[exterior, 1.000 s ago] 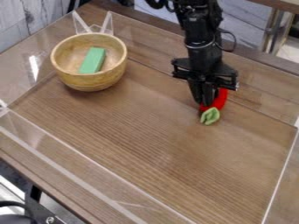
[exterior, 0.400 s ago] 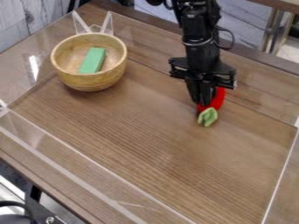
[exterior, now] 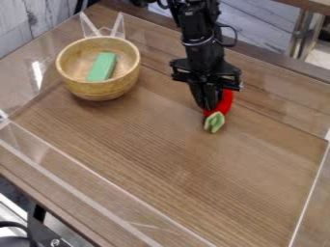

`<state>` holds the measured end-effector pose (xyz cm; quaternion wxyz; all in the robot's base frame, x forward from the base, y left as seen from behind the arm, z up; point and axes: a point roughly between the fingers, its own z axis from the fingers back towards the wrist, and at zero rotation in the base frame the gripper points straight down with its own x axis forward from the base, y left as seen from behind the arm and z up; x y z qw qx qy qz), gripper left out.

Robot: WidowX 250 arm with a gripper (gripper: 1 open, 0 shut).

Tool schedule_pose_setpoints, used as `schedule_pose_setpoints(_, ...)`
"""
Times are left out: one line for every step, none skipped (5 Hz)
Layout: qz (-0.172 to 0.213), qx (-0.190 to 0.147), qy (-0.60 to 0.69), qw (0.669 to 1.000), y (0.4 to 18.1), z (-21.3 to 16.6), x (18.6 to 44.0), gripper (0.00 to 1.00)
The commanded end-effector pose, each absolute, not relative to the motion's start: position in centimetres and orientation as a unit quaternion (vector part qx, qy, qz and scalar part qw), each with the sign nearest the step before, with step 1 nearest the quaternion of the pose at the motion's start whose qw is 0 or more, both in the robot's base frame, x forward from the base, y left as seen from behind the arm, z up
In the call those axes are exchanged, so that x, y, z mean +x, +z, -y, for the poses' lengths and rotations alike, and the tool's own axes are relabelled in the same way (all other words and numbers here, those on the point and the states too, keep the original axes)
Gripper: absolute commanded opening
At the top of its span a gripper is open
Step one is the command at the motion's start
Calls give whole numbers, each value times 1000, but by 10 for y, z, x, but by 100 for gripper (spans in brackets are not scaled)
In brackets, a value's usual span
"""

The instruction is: Move the red fruit to the right

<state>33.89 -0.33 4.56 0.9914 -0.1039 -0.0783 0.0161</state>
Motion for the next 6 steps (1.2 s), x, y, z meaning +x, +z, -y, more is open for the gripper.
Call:
schedule_pose_setpoints(105, -103, -10, 989, 71, 8, 340, 100)
schedule_pose_setpoints(107, -105, -33, 988, 83, 13, 335, 100)
schedule_pose_setpoints(121, -97, -21, 988, 104, 29, 335, 100)
schedule_pose_setpoints(131, -89, -12, 987, 119, 45, 335, 100)
schedule_pose_setpoints(141, -83, 1, 987, 137, 54, 332, 100)
schedule_pose_setpoints(148, -83, -6, 985, 145, 52, 335, 100)
